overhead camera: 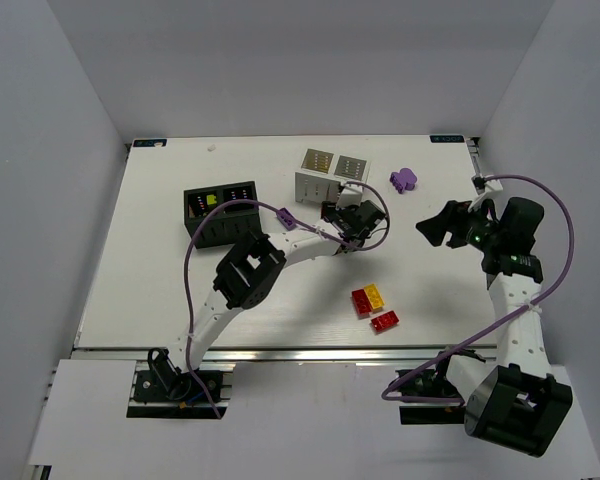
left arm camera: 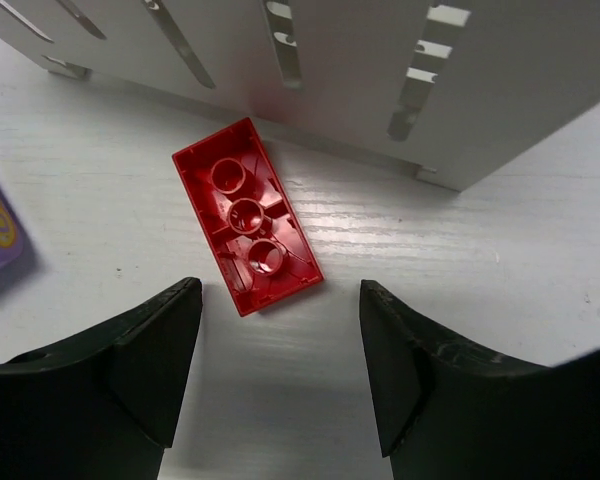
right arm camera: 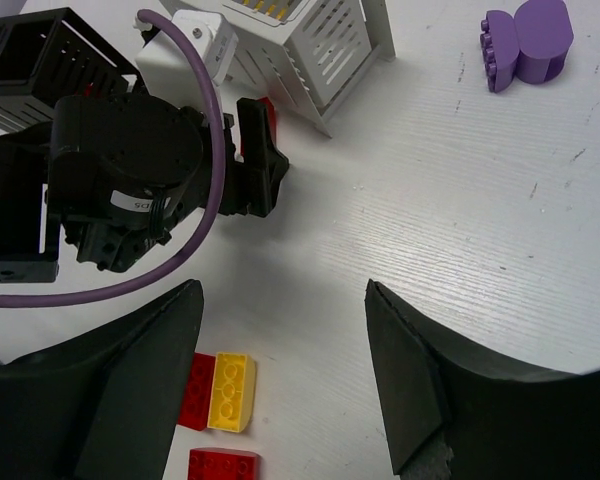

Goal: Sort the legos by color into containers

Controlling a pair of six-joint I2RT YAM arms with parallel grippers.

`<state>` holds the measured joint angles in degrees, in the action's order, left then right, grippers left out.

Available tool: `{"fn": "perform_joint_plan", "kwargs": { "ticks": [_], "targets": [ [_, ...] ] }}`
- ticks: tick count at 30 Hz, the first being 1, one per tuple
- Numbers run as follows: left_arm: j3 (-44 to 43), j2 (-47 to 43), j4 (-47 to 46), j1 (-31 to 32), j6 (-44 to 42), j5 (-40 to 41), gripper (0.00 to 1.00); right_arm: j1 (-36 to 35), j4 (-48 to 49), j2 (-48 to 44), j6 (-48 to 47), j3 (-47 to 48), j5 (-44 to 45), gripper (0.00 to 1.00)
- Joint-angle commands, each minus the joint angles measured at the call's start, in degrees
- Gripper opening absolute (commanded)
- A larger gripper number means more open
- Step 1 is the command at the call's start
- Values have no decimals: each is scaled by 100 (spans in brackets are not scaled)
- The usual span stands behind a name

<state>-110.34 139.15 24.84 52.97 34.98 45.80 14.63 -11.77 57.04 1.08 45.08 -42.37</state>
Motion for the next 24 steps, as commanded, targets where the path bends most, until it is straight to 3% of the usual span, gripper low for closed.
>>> {"fn": "perform_joint_plan", "kwargs": {
  "ticks": [1, 10, 16, 20, 21, 24],
  "targets": [
    [31, -187, -49, -41, 61, 245, 75, 66, 263, -105, 59, -61, -219, 71],
    [-373, 165, -14, -199, 114, 245, 72, 180, 263, -87, 103, -87, -412, 71],
    [-391, 191, 38, -313, 228, 166, 60, 259, 272, -79, 112, -87, -483, 71],
    [-304, 130, 91, -314, 281, 52, 40, 286, 272, -79, 120, -105, -509, 71],
    [-155, 8, 30, -314, 307, 8, 28, 303, 272, -79, 112, -105, -527, 71],
    [527, -387, -171, -314, 308, -185, 9, 321, 272, -70, 112, -113, -605, 71]
  ]
}}
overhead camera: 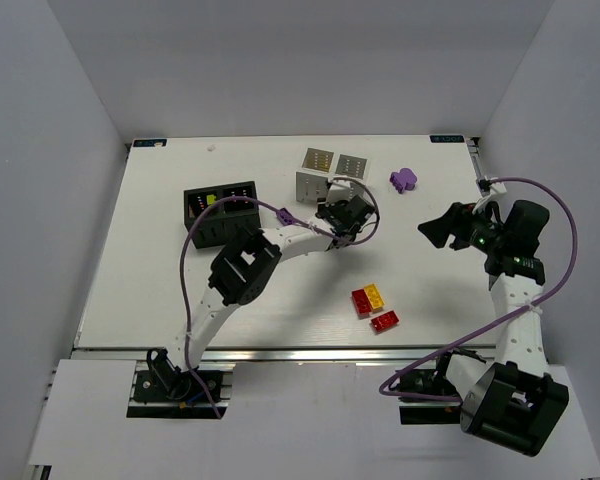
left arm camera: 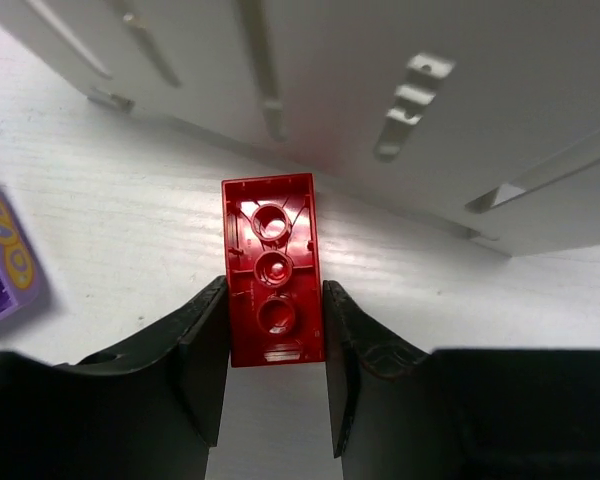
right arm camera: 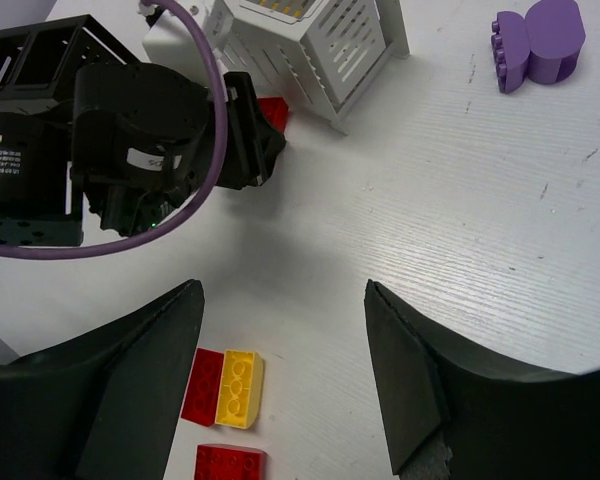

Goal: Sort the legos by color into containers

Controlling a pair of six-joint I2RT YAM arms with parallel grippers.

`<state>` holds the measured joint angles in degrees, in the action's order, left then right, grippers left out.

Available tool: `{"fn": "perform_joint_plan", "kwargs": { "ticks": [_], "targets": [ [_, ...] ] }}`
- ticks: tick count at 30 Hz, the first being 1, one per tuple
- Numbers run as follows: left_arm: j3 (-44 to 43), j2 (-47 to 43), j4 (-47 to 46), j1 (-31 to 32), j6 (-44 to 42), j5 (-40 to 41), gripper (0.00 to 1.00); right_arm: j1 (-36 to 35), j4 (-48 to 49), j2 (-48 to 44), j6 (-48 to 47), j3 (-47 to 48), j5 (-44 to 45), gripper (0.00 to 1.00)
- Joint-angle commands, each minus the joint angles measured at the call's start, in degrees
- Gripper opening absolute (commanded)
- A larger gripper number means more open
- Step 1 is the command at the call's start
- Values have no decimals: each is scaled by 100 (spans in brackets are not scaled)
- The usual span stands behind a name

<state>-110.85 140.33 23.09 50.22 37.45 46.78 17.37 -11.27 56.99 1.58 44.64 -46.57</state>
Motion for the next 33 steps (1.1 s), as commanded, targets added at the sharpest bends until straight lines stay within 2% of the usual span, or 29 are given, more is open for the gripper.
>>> {"fn": "perform_joint_plan", "kwargs": {
  "ticks": [1, 2, 5, 6, 7, 8, 11, 13, 16, 20, 22, 27, 29, 33],
  "targets": [
    [808, -864, -206, 23, 8, -354, 4, 48, 221, -57, 61, -78, -230, 71],
    [1019, -1076, -252, 23, -18, -502, 0, 56, 221, -39, 70, -79, -247, 70],
    [2003, -2069, -542, 137, -168, -775, 0, 56, 169, -22, 26, -61, -283, 70],
    [2519, -2628, -621, 138, -159, -1098, 0, 65, 160, -21, 9, -61, -309, 70],
    [2759, -2634, -648, 138, -151, -1267, 0, 57, 151, -21, 26, -61, -318, 70],
    [2970, -3217, -665, 138, -168, -1442, 0, 56, 151, -30, 26, -52, -327, 70],
    [3578, -4220, -824, 76, -536, -2355, 0, 65, 151, -48, 9, -61, -335, 70],
    [3518, -4540, -571, -3, -616, -2944, 0, 65, 142, -48, 17, -52, -362, 70],
    [3263, -5076, 97, -134, -398, -2816, 0, 65, 134, -83, 17, -70, -362, 69],
    [2842, -5507, 994, -678, 191, -2639, 0, 74, 125, -136, 9, -96, -362, 70],
    [2736, -5508, 1432, -1293, 472, -2805, 0, 83, 134, -145, 9, -96, -380, 70],
    [2717, -5359, 1725, -2584, 991, -4272, 0, 92, 98, -153, -18, -96, -406, 69],
    [2744, -5323, 1681, -2841, 1115, -4868, 0, 92, 81, -162, -27, -96, -415, 69],
    [2805, -5306, 1409, -3316, 1404, -5494, 0, 83, 63, -171, -44, -105, -458, 69]
  ]
}}
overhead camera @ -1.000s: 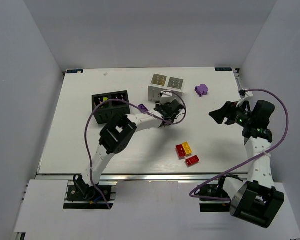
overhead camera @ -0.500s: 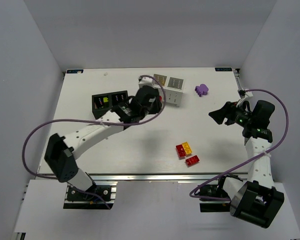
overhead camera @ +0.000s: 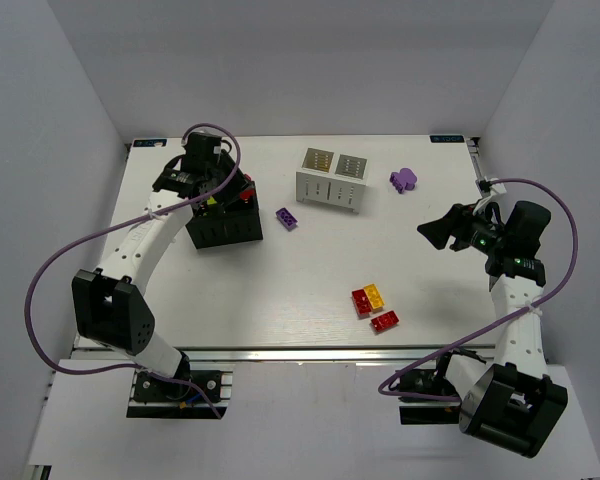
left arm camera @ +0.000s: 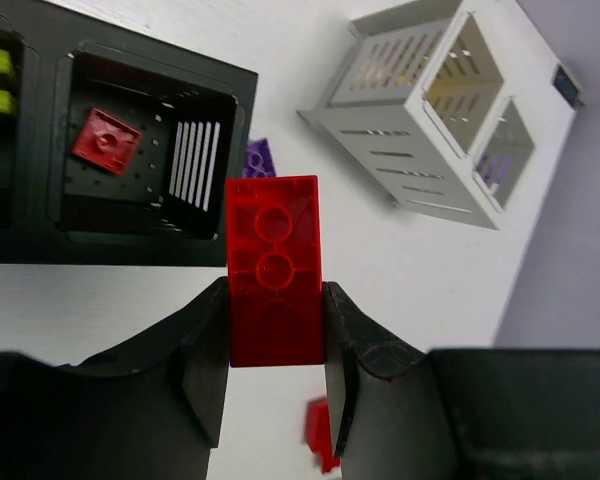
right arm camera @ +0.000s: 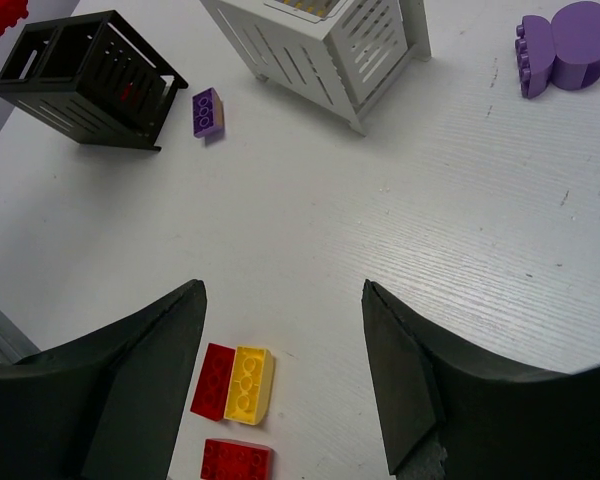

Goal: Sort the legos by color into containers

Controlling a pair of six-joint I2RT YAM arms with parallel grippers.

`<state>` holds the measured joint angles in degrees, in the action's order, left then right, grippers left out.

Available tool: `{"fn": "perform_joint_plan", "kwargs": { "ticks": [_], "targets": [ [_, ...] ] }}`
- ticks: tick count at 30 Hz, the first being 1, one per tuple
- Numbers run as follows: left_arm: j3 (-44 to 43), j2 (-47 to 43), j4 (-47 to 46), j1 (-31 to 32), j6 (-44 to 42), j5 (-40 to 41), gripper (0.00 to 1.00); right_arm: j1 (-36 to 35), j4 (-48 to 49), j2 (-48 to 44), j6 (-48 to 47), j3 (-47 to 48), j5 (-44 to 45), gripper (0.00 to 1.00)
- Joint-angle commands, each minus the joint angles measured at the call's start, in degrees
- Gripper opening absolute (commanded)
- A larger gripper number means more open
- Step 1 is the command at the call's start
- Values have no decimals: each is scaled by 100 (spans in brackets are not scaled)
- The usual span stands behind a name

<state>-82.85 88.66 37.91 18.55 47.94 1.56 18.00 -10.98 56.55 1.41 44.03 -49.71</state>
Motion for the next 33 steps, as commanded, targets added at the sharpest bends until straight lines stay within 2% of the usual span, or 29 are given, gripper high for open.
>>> {"fn": "perform_joint_plan", "kwargs": {
  "ticks": [1, 5, 10, 20, 22, 24, 25, 27, 28, 32, 33],
  "targets": [
    [-12, -121, -108, -297, 382, -1095, 0, 19, 26, -127, -27, -35, -153, 69],
    [14, -25, -135, -492, 567, -1536, 0, 20, 0, -118, -44, -26, -170, 69],
    [207, 63, 50, -730, 637, -1554, 0, 28, -18, -162, -44, -26, -188, 70],
    [462, 309, -178, -1151, 593, -1677, 0, 37, -9, -171, -53, -26, -162, 70],
    [506, 353, -275, -1204, 558, -1747, 10, 37, 0, -154, -53, -35, -179, 70],
    [507, 397, -310, -1204, 541, -1808, 25, 46, 0, -154, -53, -35, -188, 70],
    [498, 415, -337, -1204, 532, -1843, 39, 37, -9, -145, -53, -26, -188, 72],
    [507, 415, -398, -1257, 532, -1931, 51, 37, -9, -136, -62, -44, -223, 74],
    [507, 406, -433, -1257, 523, -1975, 61, 37, 0, -136, -71, -44, -249, 75],
    [445, 380, -451, -1257, 488, -2055, 75, 28, -9, -110, -97, -61, -363, 78],
    [428, 389, -451, -1257, 479, -2055, 75, 28, -9, -118, -97, -53, -390, 78]
  ]
}}
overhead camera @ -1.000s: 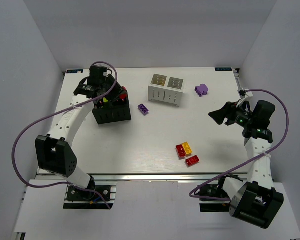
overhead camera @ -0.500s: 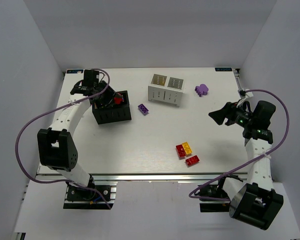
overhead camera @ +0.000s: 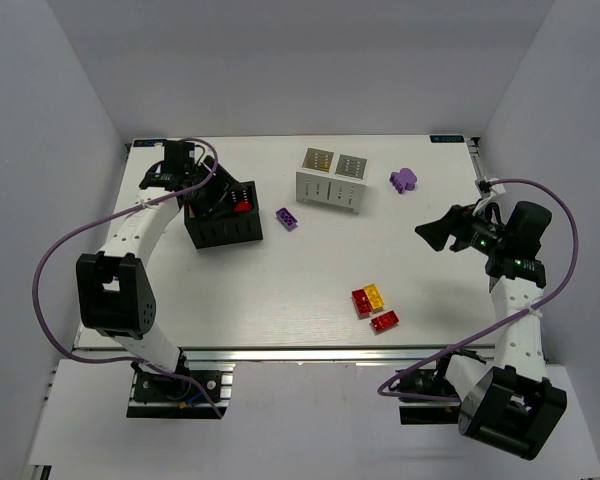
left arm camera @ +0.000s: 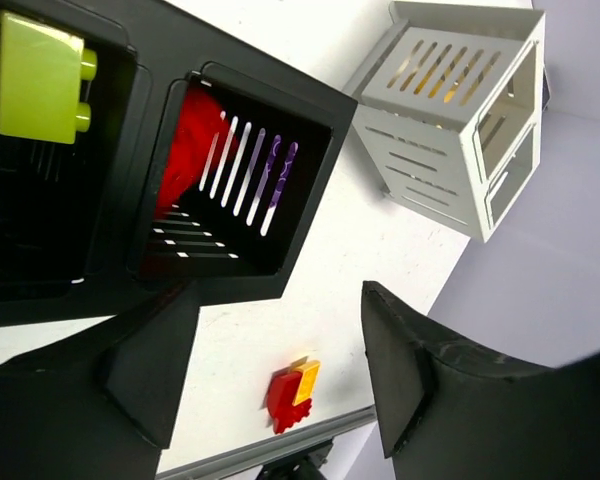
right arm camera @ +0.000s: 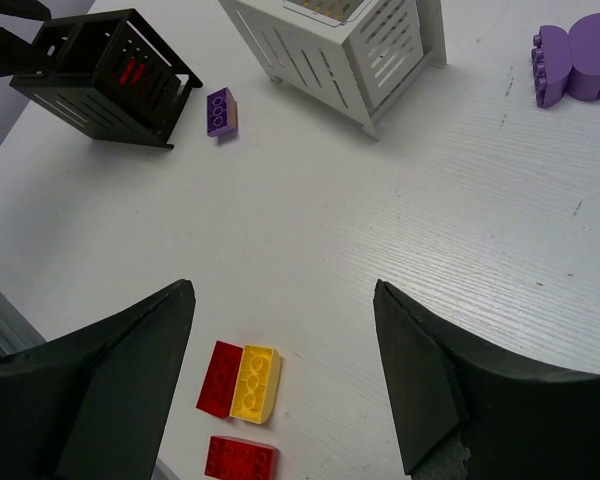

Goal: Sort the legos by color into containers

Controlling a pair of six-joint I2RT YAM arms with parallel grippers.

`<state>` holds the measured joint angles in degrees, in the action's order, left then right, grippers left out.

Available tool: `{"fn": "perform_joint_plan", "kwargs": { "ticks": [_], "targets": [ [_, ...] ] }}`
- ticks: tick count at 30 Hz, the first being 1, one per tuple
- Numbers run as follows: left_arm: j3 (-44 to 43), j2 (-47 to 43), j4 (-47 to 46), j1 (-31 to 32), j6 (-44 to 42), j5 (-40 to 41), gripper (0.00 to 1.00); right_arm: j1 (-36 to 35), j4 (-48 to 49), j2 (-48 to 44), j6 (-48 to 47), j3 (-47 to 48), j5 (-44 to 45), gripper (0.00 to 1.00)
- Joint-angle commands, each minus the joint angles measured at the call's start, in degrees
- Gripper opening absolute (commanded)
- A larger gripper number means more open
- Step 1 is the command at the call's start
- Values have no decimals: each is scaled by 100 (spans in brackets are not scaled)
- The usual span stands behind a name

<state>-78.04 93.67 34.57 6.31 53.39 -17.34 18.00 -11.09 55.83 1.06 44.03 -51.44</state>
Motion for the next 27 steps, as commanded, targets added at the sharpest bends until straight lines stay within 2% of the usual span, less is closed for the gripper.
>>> {"fn": "perform_joint_plan", "kwargs": {
  "ticks": [1, 4, 7, 8, 9, 10, 11, 12, 13, 14, 16, 17, 18, 19, 20, 22, 25, 27],
  "targets": [
    [-71, -121, -108, -33, -65, -173, 76, 28, 2, -46, -79, -61, -217, 78],
    [-62, -164, -117, -33, -91, -278, 76, 28, 11, -37, -80, -61, -287, 78],
    [-45, -331, -449, -33, -223, -654, 68, 20, -33, -20, -297, -79, -594, 77],
    [-10, -410, -599, -33, -502, -795, 50, 28, -86, -2, -613, -79, -1013, 75],
    [25, -498, -809, -33, -696, -997, 40, 20, -173, 6, -851, -79, -1243, 74],
    [104, -690, -994, 19, -889, -1434, 33, -15, -435, 33, -1140, -79, -1515, 72],
    [322, -822, -1483, 20, -1257, -1717, 27, -33, -620, 50, -1883, -79, -2118, 66],
    [490, -963, -1810, 72, -1391, -2007, 20, -51, -840, 77, -2316, -70, -2351, 63],
    [666, -1278, -2057, 73, -1488, -2245, 20, -94, -1381, 77, -2738, -53, -2475, 60],
    [807, -1394, -2355, 73, -1689, -2508, 21, -138, -1552, 68, -3099, -35, -2502, 58],
    [1193, -1605, -2612, 125, -1840, -2861, 41, -383, -1598, 24, -3463, -61, -2232, 59],
    [1325, -1815, -2717, 125, -1997, -3089, 51, -454, -1546, -54, -3463, -70, -1795, 64],
    [1605, -1921, -2762, 125, -2077, -3178, 69, -621, -1432, -81, -3472, -87, -1512, 66],
    [1782, -2036, -2945, 186, -2113, -3248, 75, -796, -1387, -116, -3472, -96, -1240, 67],
    [1975, -2298, -3077, 187, -2096, -3362, 80, -885, -1343, -99, -3472, -88, -654, 69],
    [2625, -2563, -3403, 266, -2026, -3433, 88, -1192, -1535, 6, -3559, 52, -158, 70],
    [3240, -2994, -3939, 371, -2007, -3469, 91, -1561, -2202, 366, -3953, 333, 502, 77],
    [3417, -3248, -3923, 433, -2112, -3460, 91, -1720, -2588, 393, -4279, 352, 827, 82]
  ]
}}
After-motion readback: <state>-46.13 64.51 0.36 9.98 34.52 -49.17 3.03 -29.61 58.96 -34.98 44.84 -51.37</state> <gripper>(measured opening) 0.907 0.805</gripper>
